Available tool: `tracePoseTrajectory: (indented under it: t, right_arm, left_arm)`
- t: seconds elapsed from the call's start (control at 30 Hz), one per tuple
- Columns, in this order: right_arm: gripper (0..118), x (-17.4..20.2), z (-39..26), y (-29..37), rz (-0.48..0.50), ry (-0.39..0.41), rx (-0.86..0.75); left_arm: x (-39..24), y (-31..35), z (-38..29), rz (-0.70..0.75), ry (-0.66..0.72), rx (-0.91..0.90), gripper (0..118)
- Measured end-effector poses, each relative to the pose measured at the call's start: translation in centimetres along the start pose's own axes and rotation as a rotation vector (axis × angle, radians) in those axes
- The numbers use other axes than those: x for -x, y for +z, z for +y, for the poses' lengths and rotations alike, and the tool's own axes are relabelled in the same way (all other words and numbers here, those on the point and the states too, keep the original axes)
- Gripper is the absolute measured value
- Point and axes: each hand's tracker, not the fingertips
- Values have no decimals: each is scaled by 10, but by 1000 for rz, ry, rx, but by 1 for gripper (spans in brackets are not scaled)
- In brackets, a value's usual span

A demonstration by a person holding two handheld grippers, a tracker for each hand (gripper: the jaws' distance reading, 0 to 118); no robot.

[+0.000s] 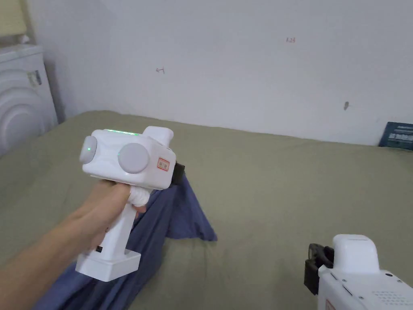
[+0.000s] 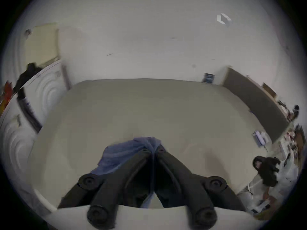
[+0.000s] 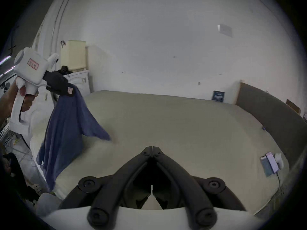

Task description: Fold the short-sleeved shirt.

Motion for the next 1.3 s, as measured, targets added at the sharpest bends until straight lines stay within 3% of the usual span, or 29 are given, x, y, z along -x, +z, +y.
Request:
tracePoseTrajectory:
  t: [0.23,0.37,0.53,0.67,0.87,0.9,0.93,0.97,1.0,1.13,1.17,1.23,1.3]
  right_arm:
    - [0,-66,-4,21,-133,-48,-9]
    - [0,-99,-14,21,-200,-73,10]
    - [0,-126,-29,7,-241,-95,52]
    - [0,-136,-41,-9,-247,-112,92]
    - [0,-136,-46,-19,-240,-114,109]
    - [0,-135,-46,-20,-237,-112,109]
    - [0,-133,-45,-20,-235,-111,109]
    - [0,-130,-43,-18,-234,-110,106]
    - [0,-128,-42,-17,-230,-112,100]
    - [0,-115,-37,-14,-214,-118,85]
    - [0,-111,-35,-12,-202,-118,80]
    - [0,-101,-34,-10,-188,-105,64]
    - [0,-91,-32,-8,-166,-94,47]
  left_arm:
    - [-143,-56,28,-282,-81,1,0]
    - [-204,-111,13,-398,-78,95,0]
    - [-241,-194,-38,-408,-82,262,0]
    - [-250,-243,-81,-269,-149,352,0]
    - [-232,-250,-98,-275,-126,379,2]
    - [-227,-243,-95,-277,-125,348,17]
    - [-223,-237,-93,-289,-133,319,52]
    - [-217,-227,-90,-290,-136,299,97]
    - [-211,-218,-88,-291,-140,288,118]
    - [-174,-150,-81,-172,-154,110,101]
    - [-164,-129,-82,-128,-150,49,87]
    - [-139,-82,-90,-95,-146,-32,0]
    - [-111,-40,-105,28,-102,-139,0]
